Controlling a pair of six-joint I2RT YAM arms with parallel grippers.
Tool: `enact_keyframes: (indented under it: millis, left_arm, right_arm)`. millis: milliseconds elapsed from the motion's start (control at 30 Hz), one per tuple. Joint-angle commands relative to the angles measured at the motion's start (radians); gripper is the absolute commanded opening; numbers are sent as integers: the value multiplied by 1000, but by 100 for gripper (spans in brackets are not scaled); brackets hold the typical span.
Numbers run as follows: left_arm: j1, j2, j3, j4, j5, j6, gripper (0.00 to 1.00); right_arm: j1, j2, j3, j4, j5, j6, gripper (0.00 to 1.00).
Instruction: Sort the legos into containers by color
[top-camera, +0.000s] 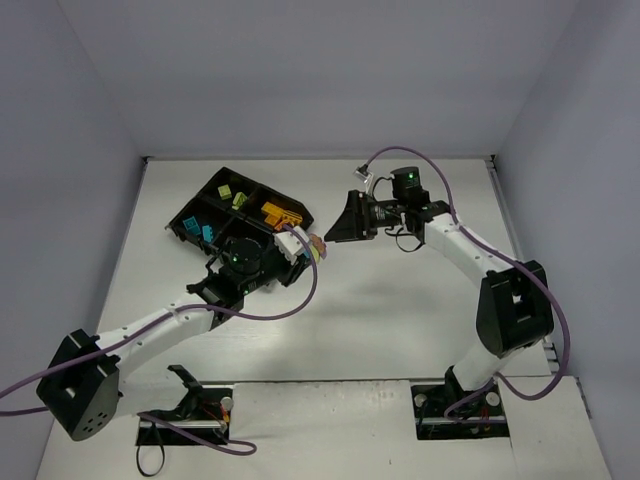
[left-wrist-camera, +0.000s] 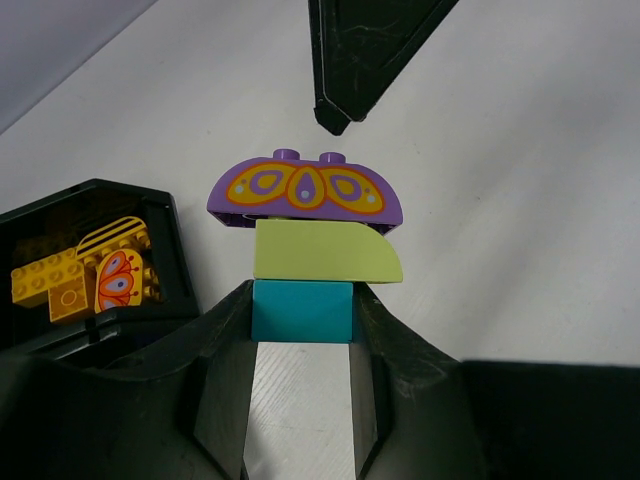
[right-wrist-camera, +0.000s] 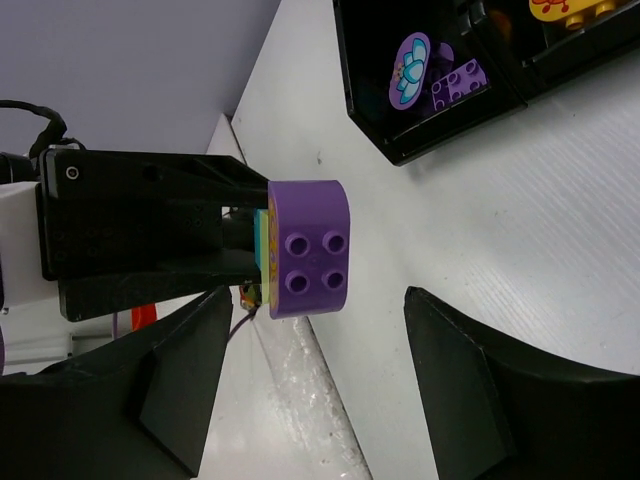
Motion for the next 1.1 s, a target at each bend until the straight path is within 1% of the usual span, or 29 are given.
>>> enact_keyframes:
  millis: [0, 100, 433, 533, 567, 633, 667, 700, 733, 767, 833, 1067]
  left_arm:
    - [11, -2, 31, 61, 28, 18, 25]
    - [11, -1, 38, 63, 34, 16, 25]
    - [11, -19, 32, 64, 39, 7, 25]
    - [11, -21, 34, 64, 43, 7, 25]
    - [11, -18, 34, 64, 45, 5, 25]
    - [11, -16, 35, 66, 46, 4, 25]
    - [11, -15, 35, 66, 49, 2, 25]
    - [11, -15, 35, 66, 51, 2, 25]
    - [11, -15, 35, 67, 51, 1, 25]
    - [10, -16, 34, 66, 51, -1, 25]
    - [11, -21, 28, 66, 46, -4, 24]
    - [11, -45, -5, 66, 31, -13, 24]
  right_arm:
    - [13, 5, 54, 59, -53, -15, 66]
    - [41, 30, 64, 59, -45, -17, 66]
    - [70, 50, 65, 59, -21, -24, 65]
    - [81, 51, 68, 59, -22, -26, 60]
    - [83, 51, 70, 61, -22, -28, 54]
    - [83, 50, 73, 61, -21, -29, 45]
    - [83, 50, 73, 59, -21, -29, 37]
    - [83, 48, 74, 61, -17, -31, 30]
    - [83, 48, 74, 61, -16, -31, 15]
    - [81, 48, 73, 59, -14, -31, 9]
    - [76, 44, 68, 59, -14, -32, 0]
    - [-2, 16, 41, 59, -39, -32, 0]
